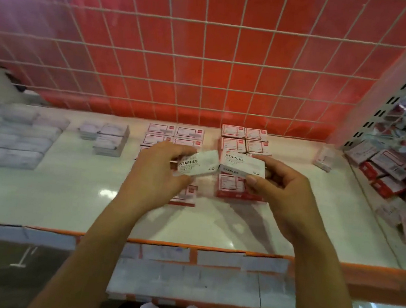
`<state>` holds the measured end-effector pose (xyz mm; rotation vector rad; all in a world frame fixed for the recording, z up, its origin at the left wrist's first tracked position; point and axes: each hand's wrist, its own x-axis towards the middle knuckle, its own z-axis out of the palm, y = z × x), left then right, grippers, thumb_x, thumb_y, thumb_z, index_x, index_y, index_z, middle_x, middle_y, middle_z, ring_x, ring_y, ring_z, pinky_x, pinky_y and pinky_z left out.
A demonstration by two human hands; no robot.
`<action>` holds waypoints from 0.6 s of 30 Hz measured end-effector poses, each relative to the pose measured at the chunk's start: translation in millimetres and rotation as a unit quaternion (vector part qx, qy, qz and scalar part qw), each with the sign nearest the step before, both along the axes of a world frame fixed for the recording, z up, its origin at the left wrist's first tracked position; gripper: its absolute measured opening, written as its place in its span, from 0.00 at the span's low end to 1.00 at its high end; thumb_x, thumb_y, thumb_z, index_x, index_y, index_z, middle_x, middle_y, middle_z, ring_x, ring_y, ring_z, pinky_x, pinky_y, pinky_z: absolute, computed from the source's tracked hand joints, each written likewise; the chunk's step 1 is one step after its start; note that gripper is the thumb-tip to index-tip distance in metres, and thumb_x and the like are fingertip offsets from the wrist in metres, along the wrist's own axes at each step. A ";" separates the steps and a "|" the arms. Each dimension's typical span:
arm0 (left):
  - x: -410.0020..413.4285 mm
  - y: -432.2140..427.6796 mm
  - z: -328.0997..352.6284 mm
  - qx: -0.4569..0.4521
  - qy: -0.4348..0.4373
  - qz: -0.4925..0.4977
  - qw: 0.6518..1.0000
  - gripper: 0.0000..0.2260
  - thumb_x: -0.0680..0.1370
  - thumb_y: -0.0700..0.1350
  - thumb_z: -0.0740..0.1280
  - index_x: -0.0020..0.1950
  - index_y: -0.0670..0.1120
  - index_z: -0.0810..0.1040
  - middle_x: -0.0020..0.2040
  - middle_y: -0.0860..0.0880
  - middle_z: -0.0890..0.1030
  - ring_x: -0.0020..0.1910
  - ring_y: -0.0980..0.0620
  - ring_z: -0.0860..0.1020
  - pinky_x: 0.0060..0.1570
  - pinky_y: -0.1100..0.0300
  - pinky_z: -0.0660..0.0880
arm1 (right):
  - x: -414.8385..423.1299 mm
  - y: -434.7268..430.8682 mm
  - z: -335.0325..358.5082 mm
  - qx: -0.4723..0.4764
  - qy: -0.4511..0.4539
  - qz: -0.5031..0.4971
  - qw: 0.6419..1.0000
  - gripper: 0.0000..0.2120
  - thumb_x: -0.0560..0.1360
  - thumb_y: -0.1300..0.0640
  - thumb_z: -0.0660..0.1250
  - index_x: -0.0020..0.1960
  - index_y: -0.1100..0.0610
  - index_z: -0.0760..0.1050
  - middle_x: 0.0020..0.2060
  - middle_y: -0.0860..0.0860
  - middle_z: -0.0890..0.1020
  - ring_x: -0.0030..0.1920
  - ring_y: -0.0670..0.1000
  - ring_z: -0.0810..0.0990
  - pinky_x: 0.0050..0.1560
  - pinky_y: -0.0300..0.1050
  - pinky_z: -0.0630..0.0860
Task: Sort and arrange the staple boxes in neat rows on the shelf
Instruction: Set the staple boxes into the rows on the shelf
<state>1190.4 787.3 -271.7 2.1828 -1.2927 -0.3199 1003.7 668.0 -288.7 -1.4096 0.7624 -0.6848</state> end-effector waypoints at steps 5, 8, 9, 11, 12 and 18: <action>42.7 50.6 0.9 0.004 0.025 0.010 1.000 0.23 0.70 0.41 0.74 0.65 0.51 0.77 0.58 0.53 0.77 0.51 0.59 0.75 0.49 0.78 0.67 | 48.2 39.5 -5.0 0.014 0.007 0.019 1.000 0.19 0.72 0.69 0.68 0.59 0.54 0.76 0.43 0.45 0.85 0.44 0.45 0.84 0.40 0.36 0.79; 67.9 77.2 -0.5 0.005 0.031 0.012 0.999 0.23 0.70 0.42 0.75 0.64 0.50 0.77 0.53 0.56 0.74 0.49 0.60 0.74 0.43 0.83 0.66 | 73.3 62.9 -11.1 0.037 0.000 0.021 0.999 0.18 0.72 0.68 0.68 0.58 0.52 0.76 0.44 0.45 0.85 0.46 0.46 0.84 0.41 0.37 0.79; 75.9 85.4 -0.8 0.003 0.031 0.013 0.999 0.23 0.70 0.41 0.75 0.64 0.50 0.77 0.52 0.57 0.74 0.50 0.59 0.75 0.44 0.83 0.66 | 81.4 70.2 -13.3 0.044 -0.002 0.020 0.999 0.18 0.72 0.67 0.69 0.59 0.53 0.76 0.44 0.46 0.85 0.47 0.47 0.84 0.43 0.38 0.79; 91.4 100.9 -2.8 -0.002 0.034 0.013 0.999 0.21 0.70 0.40 0.74 0.62 0.51 0.78 0.53 0.56 0.75 0.51 0.59 0.75 0.45 0.82 0.66 | 96.7 83.8 -18.7 0.049 -0.005 0.016 0.999 0.18 0.71 0.68 0.69 0.59 0.54 0.77 0.45 0.48 0.85 0.48 0.48 0.84 0.45 0.39 0.80; 98.6 108.6 -4.4 0.000 0.038 0.014 0.999 0.21 0.70 0.40 0.74 0.62 0.50 0.78 0.53 0.56 0.76 0.50 0.60 0.75 0.45 0.82 0.66 | 104.2 90.8 -20.5 0.052 -0.006 0.015 0.999 0.18 0.71 0.68 0.69 0.58 0.54 0.77 0.45 0.48 0.85 0.48 0.48 0.84 0.45 0.39 0.80; 138.1 148.1 -14.3 0.010 0.050 0.025 0.998 0.21 0.71 0.41 0.75 0.63 0.50 0.77 0.57 0.54 0.78 0.51 0.60 0.76 0.45 0.83 0.67 | 145.4 128.2 -27.1 0.053 -0.007 0.034 0.998 0.18 0.71 0.69 0.69 0.59 0.54 0.77 0.47 0.49 0.85 0.49 0.48 0.83 0.46 0.38 0.79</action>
